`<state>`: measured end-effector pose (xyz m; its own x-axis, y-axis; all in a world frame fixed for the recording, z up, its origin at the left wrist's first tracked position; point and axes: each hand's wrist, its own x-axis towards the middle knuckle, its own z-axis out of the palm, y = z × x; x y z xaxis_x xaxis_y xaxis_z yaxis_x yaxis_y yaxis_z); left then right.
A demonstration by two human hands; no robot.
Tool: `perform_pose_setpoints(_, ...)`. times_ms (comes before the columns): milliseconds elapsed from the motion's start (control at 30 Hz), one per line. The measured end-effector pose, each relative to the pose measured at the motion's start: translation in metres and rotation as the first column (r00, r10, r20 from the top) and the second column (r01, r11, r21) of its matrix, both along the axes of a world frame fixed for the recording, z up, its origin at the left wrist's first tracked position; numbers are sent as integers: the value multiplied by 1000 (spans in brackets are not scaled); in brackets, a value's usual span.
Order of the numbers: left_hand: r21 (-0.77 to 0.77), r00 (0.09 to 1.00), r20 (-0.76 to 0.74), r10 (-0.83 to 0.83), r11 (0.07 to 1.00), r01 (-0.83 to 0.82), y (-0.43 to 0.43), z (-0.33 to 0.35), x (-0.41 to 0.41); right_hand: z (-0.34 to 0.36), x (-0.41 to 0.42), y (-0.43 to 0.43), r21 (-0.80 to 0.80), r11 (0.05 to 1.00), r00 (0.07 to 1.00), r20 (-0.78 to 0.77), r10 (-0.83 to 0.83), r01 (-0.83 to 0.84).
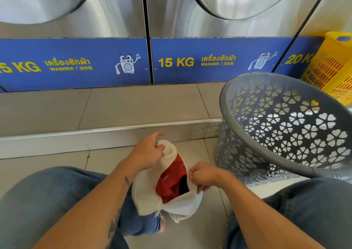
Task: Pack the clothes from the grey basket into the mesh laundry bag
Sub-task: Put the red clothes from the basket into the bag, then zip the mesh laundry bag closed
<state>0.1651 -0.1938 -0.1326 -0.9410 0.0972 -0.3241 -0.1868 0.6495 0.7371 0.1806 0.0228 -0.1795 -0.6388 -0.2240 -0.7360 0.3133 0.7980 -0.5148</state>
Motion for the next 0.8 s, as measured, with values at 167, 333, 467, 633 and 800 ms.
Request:
perform_pose_setpoints(167, -169, 973, 207, -105, 975, 141, 7, -26, 1, -11, -8, 4, 7, 965, 925, -289, -248, 261)
perform_pose_setpoints(333, -180, 955, 263, -140, 965, 191, 10, -37, -2, -10, -15, -4, -196, 900, 796, -419, -436, 389)
perform_pose_setpoints(467, -89, 966, 229, -124, 985, 147, 10, -42, -7, -21, -25, -23, -286, 910, 811, -424, -402, 301)
perform_pose_setpoints(633, 20, 954, 256, -157, 987, 157, 9, -42, -8, -29, -30, -24, -244, 943, 852, -418, -314, 228)
perform_pose_setpoints(800, 27, 924, 283, -258, 965, 262, 12, -32, -7, -28, -25, -23, -167, 986, 901, -424, -93, 23)
